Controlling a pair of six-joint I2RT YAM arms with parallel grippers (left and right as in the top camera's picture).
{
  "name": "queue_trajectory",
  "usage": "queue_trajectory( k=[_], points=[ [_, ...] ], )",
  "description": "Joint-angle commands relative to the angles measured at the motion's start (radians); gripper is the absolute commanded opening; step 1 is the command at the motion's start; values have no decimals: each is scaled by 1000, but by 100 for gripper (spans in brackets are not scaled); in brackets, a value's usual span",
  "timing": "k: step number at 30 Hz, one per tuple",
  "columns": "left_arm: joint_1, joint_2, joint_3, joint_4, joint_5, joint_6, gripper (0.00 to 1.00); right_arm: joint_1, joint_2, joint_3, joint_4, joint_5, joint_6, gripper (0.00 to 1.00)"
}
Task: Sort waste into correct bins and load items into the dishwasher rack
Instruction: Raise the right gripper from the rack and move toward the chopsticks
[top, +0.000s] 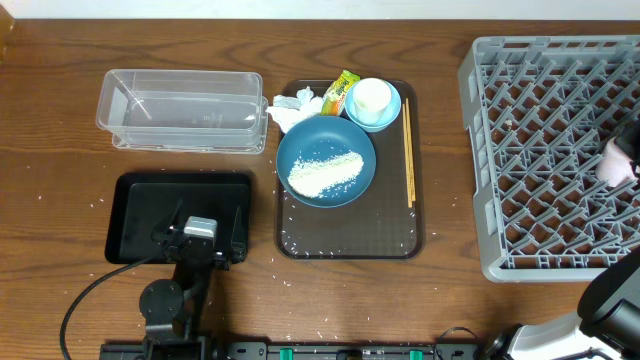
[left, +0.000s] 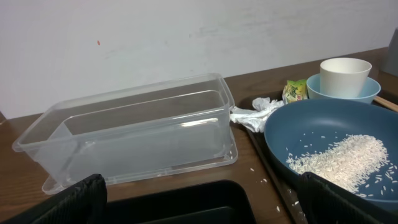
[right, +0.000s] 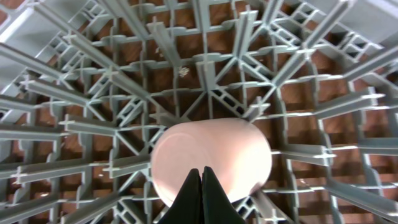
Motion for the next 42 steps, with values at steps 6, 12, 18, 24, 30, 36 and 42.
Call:
queue_trajectory(
  k=[6,12,18,24,30,36,42],
  points=[
    [2,-5,-27,-17,3,-5,100,-6,50,-1,0,-26,-24,1],
    [2,-5,-27,-17,3,-5,100,-6,63,-1,-24,66,-24,1],
    [2,-5,-27,-17,3,-5,100,-6,31,0,-89,212,29,1],
    [2,-5,-27,-17,3,-5,100,-6,-53,2,-98,220,45,1],
    [2,-5,-27,-17,3,-5,100,-5,-165,2,-87,-109,44,24],
    [2,-5,-27,-17,3,-5,100,6,-218,2,83,-747,77,58],
    [2,-5,-27,-17,3,-5,100,133,-216,2,156,-802,135,73]
  ],
)
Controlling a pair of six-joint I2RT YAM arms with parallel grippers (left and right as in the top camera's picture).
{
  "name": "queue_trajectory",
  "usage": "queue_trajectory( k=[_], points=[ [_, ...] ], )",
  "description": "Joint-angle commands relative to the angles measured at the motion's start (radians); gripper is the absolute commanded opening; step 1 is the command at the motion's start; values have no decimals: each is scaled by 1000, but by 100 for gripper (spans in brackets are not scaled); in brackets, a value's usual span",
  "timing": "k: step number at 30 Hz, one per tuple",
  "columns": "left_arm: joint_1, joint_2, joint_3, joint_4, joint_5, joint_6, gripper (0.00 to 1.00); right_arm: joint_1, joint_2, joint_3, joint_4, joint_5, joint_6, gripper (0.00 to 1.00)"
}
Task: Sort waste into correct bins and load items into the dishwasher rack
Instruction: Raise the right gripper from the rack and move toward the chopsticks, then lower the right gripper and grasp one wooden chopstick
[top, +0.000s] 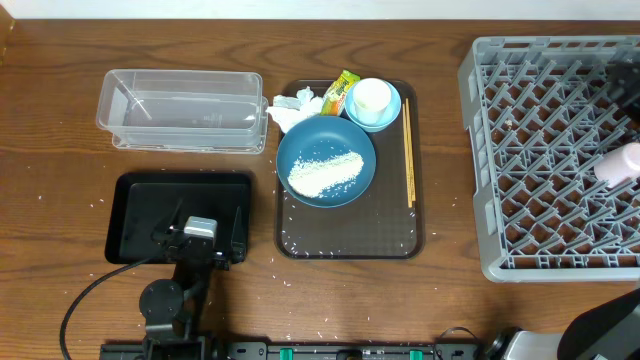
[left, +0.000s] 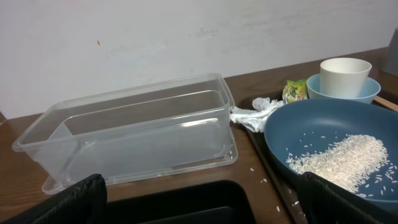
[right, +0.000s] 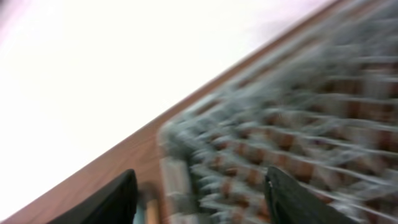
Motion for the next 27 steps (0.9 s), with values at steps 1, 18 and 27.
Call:
queue_trajectory(
  k=[1,18,27],
  points=[
    [2,-5,-27,-17,3,-5,100,122,-5,0,-23,-117,14,79],
    [2,-5,-27,-17,3,-5,100,667,123,-2,-172,355,-202,83],
    [2,-5,-27,-17,3,-5,100,768,307,-2,-168,467,-143,34]
  ],
)
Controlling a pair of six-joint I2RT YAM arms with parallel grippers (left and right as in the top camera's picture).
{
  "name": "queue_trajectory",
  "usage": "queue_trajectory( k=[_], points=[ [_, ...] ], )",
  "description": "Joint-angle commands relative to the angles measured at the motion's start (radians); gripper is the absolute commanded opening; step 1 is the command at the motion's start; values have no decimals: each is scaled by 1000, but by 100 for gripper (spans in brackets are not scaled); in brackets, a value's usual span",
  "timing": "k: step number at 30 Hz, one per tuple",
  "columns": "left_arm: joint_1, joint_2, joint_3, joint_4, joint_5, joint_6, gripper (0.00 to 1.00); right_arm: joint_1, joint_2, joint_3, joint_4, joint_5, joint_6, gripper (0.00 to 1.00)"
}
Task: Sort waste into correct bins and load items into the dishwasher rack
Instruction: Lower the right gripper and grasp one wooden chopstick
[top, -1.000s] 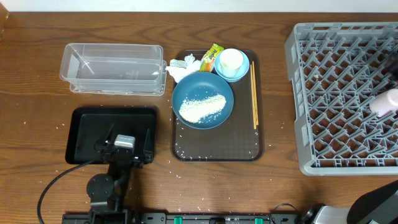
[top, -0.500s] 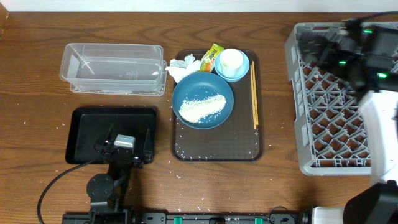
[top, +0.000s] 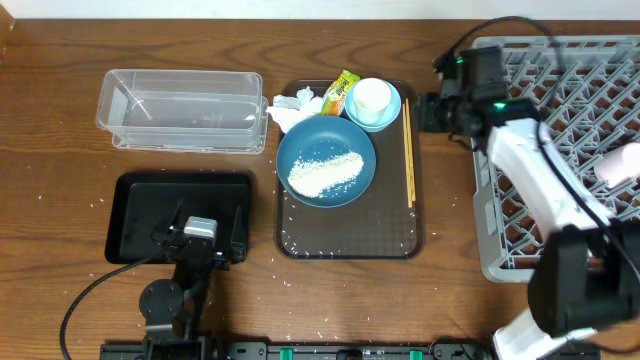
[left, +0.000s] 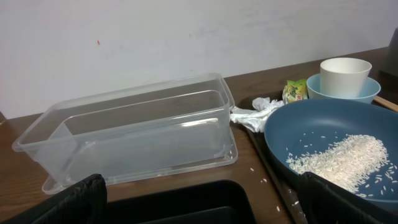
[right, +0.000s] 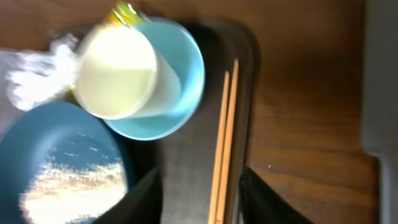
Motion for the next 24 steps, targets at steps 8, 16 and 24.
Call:
queue_trajectory(
  k=[8,16,24],
  points=[
    [2,-5,-27,-17,3,-5,100,97,131,0,8,177,89,36],
    [2,-5,-27,-17,3,-5,100,139,198,0,7,271,150,31],
    [2,-5,-27,-17,3,-5,100,156,243,0,3,272,164,28]
  ],
)
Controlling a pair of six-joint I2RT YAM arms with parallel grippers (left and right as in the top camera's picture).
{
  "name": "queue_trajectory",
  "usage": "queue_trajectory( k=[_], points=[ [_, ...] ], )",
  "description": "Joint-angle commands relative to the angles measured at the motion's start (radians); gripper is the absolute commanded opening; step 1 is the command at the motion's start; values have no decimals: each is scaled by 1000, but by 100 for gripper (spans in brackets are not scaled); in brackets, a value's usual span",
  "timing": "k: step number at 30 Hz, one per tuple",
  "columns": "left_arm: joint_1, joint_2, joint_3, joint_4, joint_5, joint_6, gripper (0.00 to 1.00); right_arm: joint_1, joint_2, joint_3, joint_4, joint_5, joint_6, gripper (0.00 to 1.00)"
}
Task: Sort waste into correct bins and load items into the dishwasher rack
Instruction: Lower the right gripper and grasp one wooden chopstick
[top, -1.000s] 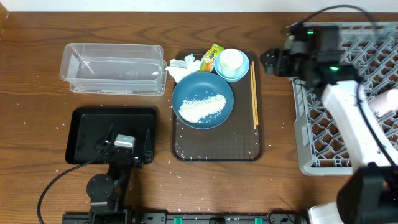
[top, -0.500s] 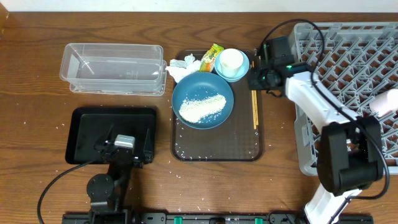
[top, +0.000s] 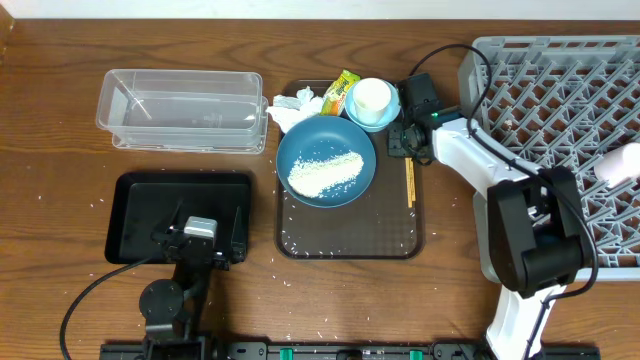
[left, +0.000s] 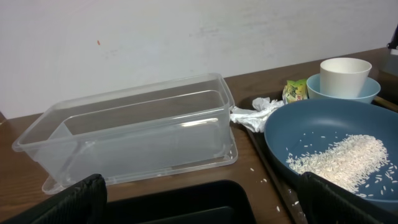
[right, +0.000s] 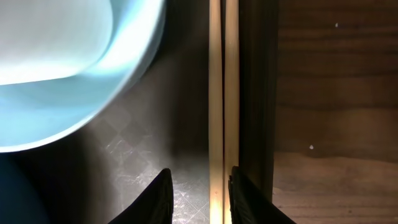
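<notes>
A pair of wooden chopsticks (top: 408, 172) (right: 222, 112) lies along the right side of the brown tray (top: 350, 240). My right gripper (top: 406, 140) (right: 200, 183) is open low over the tray, its fingers on either side of the chopsticks. The tray also holds a blue plate of rice (top: 325, 162) (left: 336, 155) and a light blue bowl (top: 388, 112) (right: 62, 81) with a white cup (top: 371, 97) in it. A crumpled tissue (top: 290, 110) and a green-yellow packet (top: 343, 92) lie by it. My left gripper (top: 200, 235) (left: 199, 205) rests open over the black bin (top: 180, 205).
A clear plastic bin (top: 183, 110) stands at the back left. The grey dishwasher rack (top: 550, 150) fills the right side, with a pink cup (top: 622, 162) lying in it. Stray rice grains dot the table.
My right gripper was above the bowl and chopsticks. Now it is lower, open, with its fingers astride the chopsticks. The left arm has not moved.
My right gripper was shut at the pink cup in the rack. Then it was open and away from the cup, which stayed in the rack. Then it was over the tray's right side, and now it is down around the chopsticks.
</notes>
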Motion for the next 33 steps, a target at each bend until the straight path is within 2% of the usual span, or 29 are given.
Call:
queue_trajectory(
  k=[1,33],
  points=[
    [2,-5,-27,-17,3,-5,100,15,25,0,-1,24,24,28],
    [2,-5,-27,-17,3,-5,100,39,26,-21,-15,50,25,25]
  ],
)
